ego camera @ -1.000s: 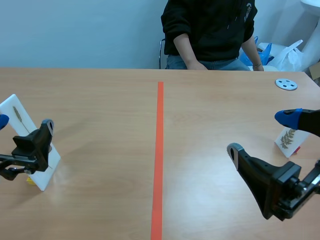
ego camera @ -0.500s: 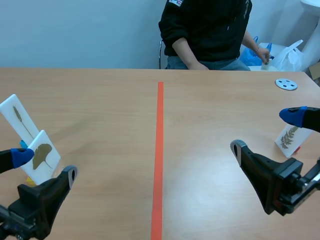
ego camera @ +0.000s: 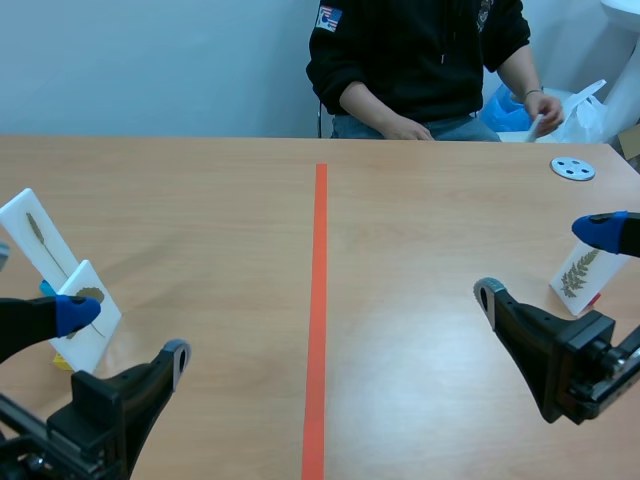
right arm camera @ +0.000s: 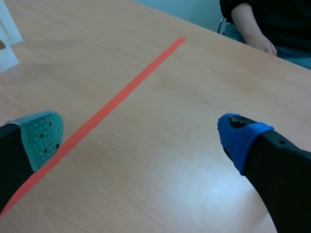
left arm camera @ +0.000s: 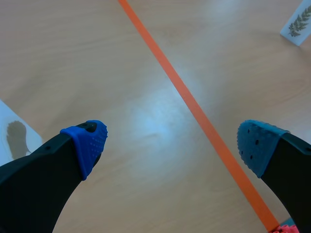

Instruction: Sort the leaf by its shape. The table is split by an orange tape line. A compound leaf with several leaflets goes to the left side, a simple leaf with one blade goes to the right side. Return to the home posture when a red brick is placed on the table.

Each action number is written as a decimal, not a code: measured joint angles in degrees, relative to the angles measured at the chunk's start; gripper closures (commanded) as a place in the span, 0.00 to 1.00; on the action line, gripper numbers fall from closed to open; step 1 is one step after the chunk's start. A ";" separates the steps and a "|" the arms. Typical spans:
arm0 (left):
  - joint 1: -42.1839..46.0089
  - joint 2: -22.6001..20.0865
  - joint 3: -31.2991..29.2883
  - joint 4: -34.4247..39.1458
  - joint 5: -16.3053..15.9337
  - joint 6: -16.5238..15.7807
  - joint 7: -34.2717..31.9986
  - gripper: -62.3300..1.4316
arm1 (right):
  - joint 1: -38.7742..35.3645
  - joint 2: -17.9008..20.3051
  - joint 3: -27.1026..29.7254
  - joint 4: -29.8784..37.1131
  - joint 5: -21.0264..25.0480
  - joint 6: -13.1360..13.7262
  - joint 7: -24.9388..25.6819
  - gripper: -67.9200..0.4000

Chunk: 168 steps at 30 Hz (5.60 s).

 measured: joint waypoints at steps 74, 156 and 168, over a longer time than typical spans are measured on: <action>-3.74 -0.81 0.00 -0.04 -0.17 -2.40 -1.90 0.09 | 0.02 -2.08 0.00 0.00 0.00 0.07 0.81 0.00; -47.25 20.15 23.19 -62.01 25.16 -1.44 -22.08 0.56 | 1.46 -2.08 0.00 0.00 -0.02 0.26 1.90 0.00; -47.28 20.72 23.19 -62.01 25.16 -1.42 -21.66 0.73 | 1.46 -2.08 0.00 0.00 -0.02 0.26 1.90 0.00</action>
